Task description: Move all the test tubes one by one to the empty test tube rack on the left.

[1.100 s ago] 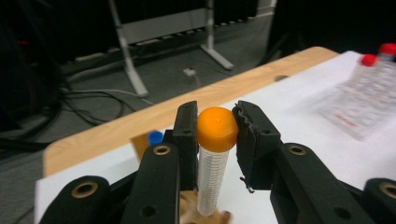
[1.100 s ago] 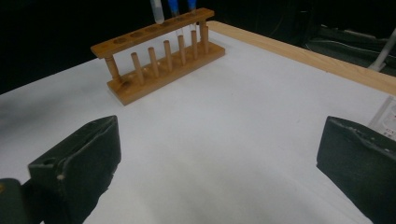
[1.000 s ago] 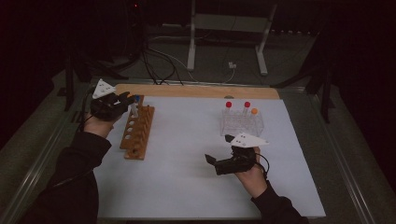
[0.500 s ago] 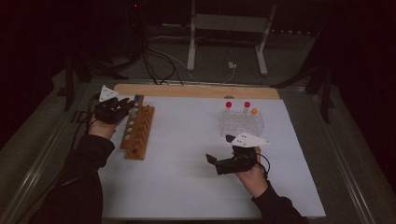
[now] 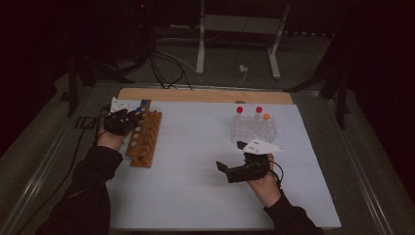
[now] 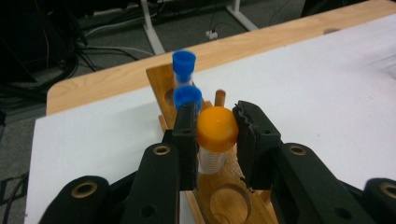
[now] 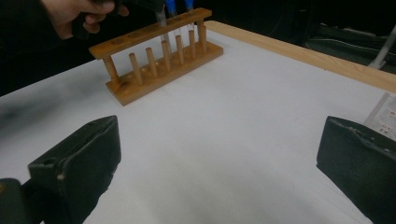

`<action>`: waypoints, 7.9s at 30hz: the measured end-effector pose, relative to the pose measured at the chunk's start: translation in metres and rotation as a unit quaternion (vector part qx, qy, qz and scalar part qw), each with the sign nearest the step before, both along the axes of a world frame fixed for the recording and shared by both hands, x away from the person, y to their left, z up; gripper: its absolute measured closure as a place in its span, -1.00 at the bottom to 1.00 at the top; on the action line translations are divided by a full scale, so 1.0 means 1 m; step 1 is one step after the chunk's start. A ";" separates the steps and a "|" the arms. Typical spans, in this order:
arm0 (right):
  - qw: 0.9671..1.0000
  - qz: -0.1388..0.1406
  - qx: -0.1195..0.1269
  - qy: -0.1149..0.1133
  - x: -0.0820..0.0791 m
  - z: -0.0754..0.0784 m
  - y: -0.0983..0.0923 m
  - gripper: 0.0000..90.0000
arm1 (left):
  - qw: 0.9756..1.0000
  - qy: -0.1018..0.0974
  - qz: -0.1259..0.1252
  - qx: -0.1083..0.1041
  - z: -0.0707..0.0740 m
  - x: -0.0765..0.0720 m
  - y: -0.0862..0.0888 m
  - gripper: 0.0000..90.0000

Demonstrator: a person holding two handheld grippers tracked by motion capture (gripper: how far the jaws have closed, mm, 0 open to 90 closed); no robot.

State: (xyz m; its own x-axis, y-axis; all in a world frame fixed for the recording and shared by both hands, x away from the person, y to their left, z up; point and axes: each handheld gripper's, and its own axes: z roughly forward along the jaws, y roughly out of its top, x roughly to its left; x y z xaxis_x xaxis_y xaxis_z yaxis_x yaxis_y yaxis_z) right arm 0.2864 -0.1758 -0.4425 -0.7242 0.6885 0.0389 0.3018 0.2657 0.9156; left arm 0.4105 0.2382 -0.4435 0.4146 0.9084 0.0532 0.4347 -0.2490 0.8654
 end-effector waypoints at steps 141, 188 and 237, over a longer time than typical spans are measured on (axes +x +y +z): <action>0.978 -0.197 -0.063 -0.026 0.079 0.039 -0.080 0.66 | 0.960 0.032 -0.271 -0.062 -0.006 -0.128 -0.080 -0.97; 0.997 0.007 -0.079 0.010 0.006 -0.005 0.014 0.66 | 0.931 0.022 -0.357 -0.074 0.033 -0.104 -0.154 -0.82; 0.998 0.000 -0.055 -0.005 0.001 0.006 0.008 -0.12 | 0.941 -0.005 -0.338 -0.031 0.041 -0.086 -0.170 0.60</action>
State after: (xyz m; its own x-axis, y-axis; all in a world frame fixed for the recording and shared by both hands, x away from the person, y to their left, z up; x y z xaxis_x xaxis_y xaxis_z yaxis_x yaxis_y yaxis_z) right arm 0.2878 -0.1676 -0.4369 -0.7243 0.6881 -0.0445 0.2928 0.3653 0.8836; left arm 0.3243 0.0680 -0.4025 0.8985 0.4388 0.0151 0.1872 -0.4141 0.8908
